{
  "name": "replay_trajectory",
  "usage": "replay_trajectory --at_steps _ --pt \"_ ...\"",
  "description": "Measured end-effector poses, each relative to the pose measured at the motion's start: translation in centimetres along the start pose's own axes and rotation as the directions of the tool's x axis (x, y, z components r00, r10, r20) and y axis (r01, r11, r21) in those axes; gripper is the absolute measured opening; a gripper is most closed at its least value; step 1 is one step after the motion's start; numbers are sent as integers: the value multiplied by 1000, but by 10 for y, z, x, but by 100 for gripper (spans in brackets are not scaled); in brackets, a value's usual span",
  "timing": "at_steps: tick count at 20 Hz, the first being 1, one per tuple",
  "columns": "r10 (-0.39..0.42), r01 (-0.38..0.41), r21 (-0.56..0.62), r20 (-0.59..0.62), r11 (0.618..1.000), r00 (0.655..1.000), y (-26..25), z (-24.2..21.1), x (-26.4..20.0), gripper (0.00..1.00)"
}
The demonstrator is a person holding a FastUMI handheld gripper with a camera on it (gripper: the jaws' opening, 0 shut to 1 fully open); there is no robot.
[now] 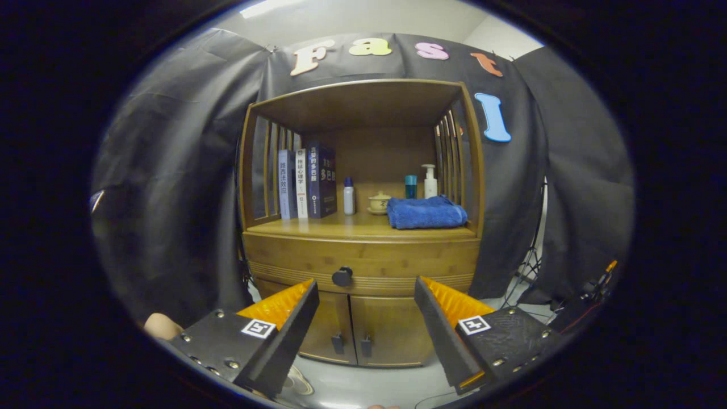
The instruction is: Pull open the drawer, take out the items inside it, and place them on the countertop above the cabinet.
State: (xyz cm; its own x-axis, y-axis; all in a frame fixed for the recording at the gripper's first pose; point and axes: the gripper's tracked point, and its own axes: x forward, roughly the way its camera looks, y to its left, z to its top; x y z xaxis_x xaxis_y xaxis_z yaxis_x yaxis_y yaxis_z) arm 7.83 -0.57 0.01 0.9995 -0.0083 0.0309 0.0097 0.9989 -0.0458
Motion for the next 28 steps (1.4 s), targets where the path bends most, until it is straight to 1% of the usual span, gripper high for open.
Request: replay_trajectory --at_steps 6,8,10,13,17,18,19,24,28 --pt "3 2 -104 46 995 999 19 -13 75 100" --pt "-4 9 -111 41 994 999 23 -21 93 99" --pt "-18 20 -90 23 996 1000 24 -29 114 98" --pt "-55 54 -75 -2 996 999 21 -41 142 98" --pt "-93 89 -90 -39 992 995 17 -60 166 98" --pt "-74 71 -66 -46 995 996 23 -65 166 99" --pt "-75 72 -60 -59 996 995 26 -71 168 99" --pt "-72 66 -83 -76 994 994 38 -83 181 98" --pt "-50 42 -88 -82 995 995 52 -87 192 67"
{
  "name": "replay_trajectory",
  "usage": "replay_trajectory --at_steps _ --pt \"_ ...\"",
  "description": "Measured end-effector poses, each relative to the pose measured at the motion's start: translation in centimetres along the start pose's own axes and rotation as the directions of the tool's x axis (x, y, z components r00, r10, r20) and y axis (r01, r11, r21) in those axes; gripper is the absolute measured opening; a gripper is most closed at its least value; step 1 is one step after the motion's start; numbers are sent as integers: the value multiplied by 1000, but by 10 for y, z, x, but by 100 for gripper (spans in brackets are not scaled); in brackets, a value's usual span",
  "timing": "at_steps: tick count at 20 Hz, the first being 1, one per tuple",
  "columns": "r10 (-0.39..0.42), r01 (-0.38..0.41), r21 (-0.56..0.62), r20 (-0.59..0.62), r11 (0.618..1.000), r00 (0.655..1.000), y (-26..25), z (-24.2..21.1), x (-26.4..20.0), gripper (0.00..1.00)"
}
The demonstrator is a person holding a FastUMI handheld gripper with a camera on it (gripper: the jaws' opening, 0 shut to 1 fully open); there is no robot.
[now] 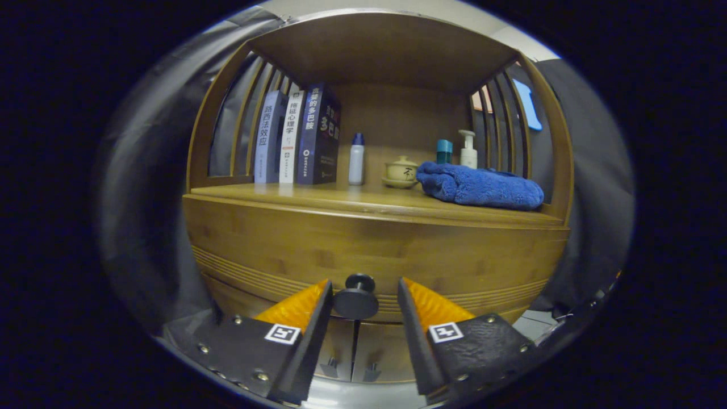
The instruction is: Pull open the drawer, take out the items inside it, and place them on the countertop above the cabinet.
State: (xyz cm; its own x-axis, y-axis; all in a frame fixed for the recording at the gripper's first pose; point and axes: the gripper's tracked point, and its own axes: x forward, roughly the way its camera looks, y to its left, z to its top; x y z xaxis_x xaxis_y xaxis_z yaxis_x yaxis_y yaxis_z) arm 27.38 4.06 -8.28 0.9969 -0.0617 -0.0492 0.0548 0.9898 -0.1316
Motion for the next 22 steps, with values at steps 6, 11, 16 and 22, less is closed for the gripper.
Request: replay_trajectory --at_steps 6,11,16,22 --pt "-65 65 43 3 997 998 0 0 5 38" --pt "-53 56 137 -26 989 998 -1 -4 -1 34" --pt "-70 74 130 -39 989 997 -2 -6 7 30" --pt "-87 92 145 -42 985 995 -2 -7 -3 30"
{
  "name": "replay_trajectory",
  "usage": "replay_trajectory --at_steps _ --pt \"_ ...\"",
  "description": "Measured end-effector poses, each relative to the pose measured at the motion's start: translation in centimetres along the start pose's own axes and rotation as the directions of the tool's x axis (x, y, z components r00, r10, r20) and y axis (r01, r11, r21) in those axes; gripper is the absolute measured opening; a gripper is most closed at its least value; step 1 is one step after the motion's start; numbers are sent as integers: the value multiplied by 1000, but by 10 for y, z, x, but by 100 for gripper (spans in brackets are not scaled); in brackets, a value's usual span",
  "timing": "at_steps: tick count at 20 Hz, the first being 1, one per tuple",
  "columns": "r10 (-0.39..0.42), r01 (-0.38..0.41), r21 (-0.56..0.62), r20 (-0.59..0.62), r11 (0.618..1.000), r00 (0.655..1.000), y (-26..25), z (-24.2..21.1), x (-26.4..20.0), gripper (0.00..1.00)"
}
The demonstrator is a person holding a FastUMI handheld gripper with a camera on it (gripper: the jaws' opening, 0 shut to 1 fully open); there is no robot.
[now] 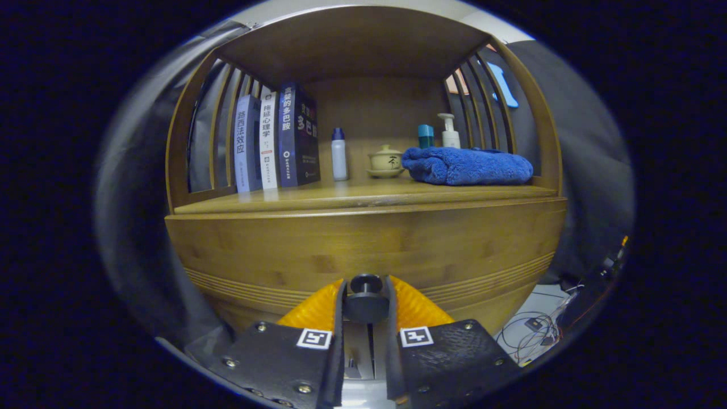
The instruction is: Pull open the drawer, take out the items inside it, and place them on the countertop above the cabinet.
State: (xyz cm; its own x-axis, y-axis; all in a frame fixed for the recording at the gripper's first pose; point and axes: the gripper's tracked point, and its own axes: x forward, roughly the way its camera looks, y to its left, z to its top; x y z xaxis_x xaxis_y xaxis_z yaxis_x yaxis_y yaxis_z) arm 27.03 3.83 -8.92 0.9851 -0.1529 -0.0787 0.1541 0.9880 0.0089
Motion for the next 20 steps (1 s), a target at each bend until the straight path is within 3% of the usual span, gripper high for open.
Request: replay_trajectory --at_steps 20 --pt "8 -9 -30 -25 1000 1000 -1 -10 -44 30"
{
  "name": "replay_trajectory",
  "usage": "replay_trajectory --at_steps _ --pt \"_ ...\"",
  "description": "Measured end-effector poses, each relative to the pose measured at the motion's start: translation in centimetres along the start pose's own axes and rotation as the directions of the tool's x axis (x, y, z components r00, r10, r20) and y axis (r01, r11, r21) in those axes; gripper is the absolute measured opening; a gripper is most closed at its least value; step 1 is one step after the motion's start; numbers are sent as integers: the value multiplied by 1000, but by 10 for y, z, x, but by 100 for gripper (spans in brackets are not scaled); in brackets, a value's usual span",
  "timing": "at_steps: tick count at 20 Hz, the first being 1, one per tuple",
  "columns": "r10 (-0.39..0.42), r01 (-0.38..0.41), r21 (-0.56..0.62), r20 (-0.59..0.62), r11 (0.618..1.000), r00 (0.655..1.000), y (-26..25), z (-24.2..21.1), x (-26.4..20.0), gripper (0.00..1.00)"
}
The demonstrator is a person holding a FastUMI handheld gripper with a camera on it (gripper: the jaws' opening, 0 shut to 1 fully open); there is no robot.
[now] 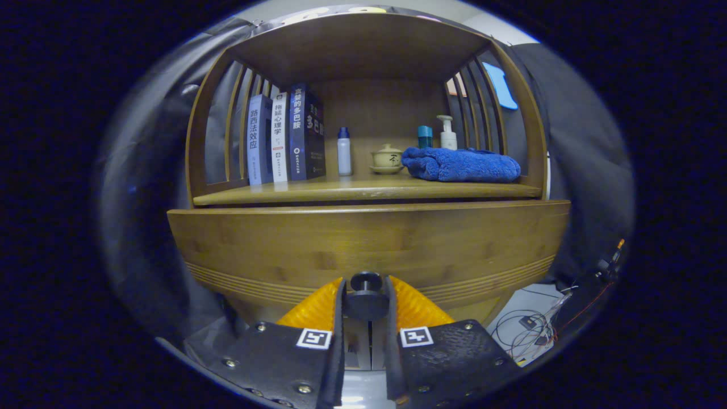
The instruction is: Pull open the drawer, take out the items inside it, and place them on the countertop above the cabinet.
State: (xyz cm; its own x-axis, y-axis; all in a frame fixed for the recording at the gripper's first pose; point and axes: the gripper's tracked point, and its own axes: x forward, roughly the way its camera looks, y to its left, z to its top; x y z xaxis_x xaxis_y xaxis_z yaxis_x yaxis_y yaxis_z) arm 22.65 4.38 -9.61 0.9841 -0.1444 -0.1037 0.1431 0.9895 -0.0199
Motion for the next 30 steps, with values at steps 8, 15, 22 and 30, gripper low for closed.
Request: replay_trajectory --at_steps 8,15,22,30 --pt "4 -4 21 -27 1000 1000 -2 -7 -26 30" --pt "11 -10 14 -72 1000 997 -3 -22 -64 30" --pt "20 -18 30 -84 999 996 -3 -27 -83 30" --pt "9 -5 43 -86 999 996 -3 -26 -92 30"
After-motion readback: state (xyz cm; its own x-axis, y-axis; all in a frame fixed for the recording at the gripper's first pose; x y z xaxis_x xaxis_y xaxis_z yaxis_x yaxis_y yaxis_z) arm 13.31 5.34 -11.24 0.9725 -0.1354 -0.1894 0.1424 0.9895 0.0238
